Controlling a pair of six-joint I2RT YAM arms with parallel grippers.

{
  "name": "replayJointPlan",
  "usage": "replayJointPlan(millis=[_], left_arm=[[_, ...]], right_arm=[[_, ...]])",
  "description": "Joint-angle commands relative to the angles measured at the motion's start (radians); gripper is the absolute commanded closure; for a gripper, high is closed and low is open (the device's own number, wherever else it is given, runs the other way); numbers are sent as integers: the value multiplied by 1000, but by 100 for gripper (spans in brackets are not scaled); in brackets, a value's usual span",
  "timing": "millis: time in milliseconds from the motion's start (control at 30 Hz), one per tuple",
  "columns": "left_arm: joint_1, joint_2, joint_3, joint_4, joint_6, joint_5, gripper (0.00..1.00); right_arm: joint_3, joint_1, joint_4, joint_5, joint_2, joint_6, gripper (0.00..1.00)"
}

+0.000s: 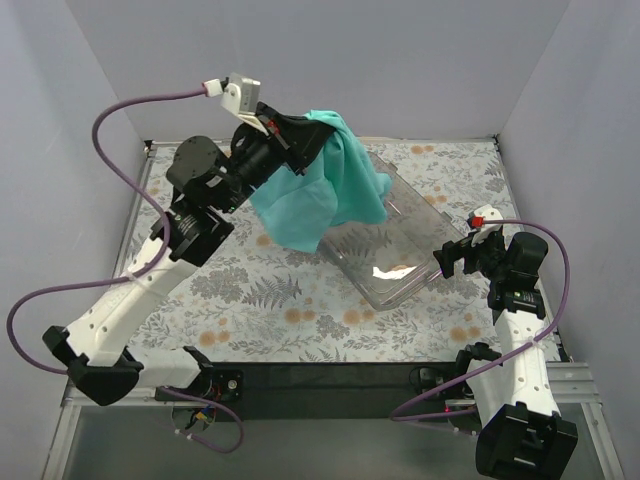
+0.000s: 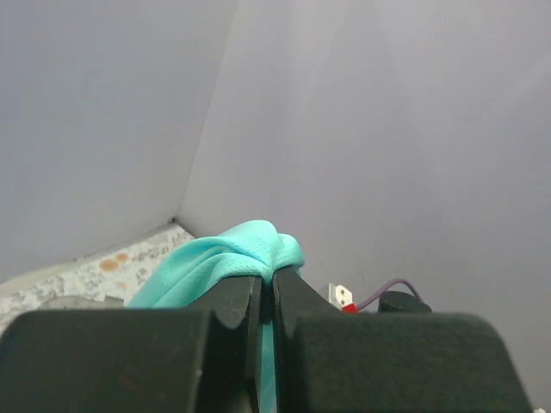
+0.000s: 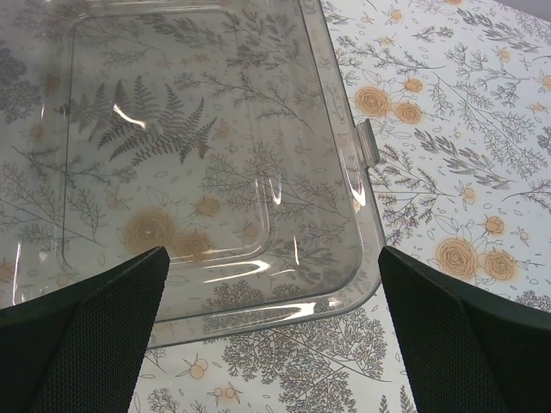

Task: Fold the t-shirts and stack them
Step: Move the tshirt to the center of the board

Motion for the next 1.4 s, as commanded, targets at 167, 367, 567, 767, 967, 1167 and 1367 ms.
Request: replayJointPlan(millis=[167, 367, 567, 767, 967, 1167, 1367], left_arm=[[-3, -156, 38, -146, 114, -59, 100], [-3, -351, -180, -229, 76, -122, 100], [-3, -536, -462, -301, -13, -184, 100], [-3, -556, -720, -269, -125, -115, 86], [-3, -515, -874, -229, -173, -194, 25], [-3, -570, -808, -319, -49, -349, 5], [-2, -662, -775, -453, 57, -470, 2]], right_arm=[[38, -8, 18, -12, 5, -5, 2], [36, -6, 20, -11, 5, -7, 2], [36, -8, 20, -11, 3, -12, 2], [30, -6, 12, -37, -3, -36, 2], [36, -6, -43, -185, -18, -82, 2], [164, 70, -284, -370, 58, -266, 2], [330, 506, -421, 19, 182, -265, 3]])
